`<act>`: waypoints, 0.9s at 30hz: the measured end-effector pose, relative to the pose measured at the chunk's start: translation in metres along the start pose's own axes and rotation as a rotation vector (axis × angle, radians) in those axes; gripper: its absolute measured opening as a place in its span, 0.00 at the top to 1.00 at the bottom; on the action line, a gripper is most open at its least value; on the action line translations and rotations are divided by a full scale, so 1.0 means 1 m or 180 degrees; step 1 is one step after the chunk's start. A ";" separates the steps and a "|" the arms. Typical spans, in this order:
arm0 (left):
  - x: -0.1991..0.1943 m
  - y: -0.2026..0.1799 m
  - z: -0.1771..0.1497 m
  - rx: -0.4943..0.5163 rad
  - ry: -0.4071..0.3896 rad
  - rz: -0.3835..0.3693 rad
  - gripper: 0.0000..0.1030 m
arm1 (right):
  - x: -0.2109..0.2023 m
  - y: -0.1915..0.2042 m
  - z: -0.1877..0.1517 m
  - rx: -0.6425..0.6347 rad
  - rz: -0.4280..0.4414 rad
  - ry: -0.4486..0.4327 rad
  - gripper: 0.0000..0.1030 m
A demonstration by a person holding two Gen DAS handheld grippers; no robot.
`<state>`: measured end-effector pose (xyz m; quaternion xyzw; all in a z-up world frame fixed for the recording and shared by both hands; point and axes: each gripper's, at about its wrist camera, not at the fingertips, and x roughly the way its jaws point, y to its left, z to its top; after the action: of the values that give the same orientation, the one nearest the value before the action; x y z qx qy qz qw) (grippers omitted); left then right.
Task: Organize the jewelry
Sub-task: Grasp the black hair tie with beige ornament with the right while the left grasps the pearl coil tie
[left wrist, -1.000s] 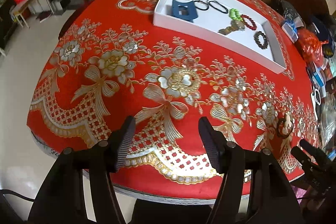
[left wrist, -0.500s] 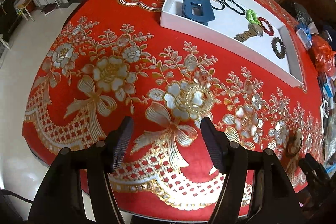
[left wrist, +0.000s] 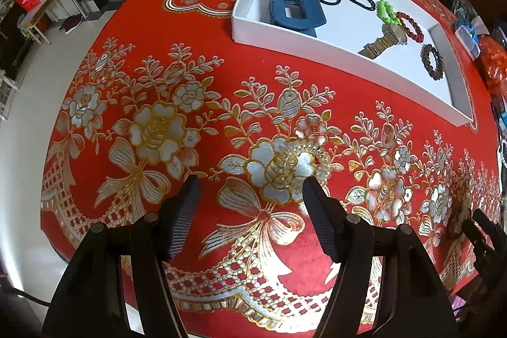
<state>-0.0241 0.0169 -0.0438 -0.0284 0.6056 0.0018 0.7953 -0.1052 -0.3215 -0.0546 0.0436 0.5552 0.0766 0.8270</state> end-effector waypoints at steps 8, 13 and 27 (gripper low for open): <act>0.008 -0.007 0.006 0.0076 0.0055 0.0014 0.35 | 0.010 0.014 0.003 -0.0358 -0.0102 0.0027 0.53; 0.010 -0.012 0.011 0.0149 0.0015 0.0080 0.35 | 0.009 0.016 0.003 -0.0476 -0.0167 -0.0019 0.63; 0.009 -0.046 0.011 0.0517 -0.0025 -0.0234 0.92 | -0.016 0.005 0.009 -0.0200 0.0043 -0.0114 0.66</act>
<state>-0.0097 -0.0283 -0.0480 0.0140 0.5992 -0.0764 0.7968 -0.1028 -0.3189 -0.0358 0.0228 0.5373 0.0988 0.8373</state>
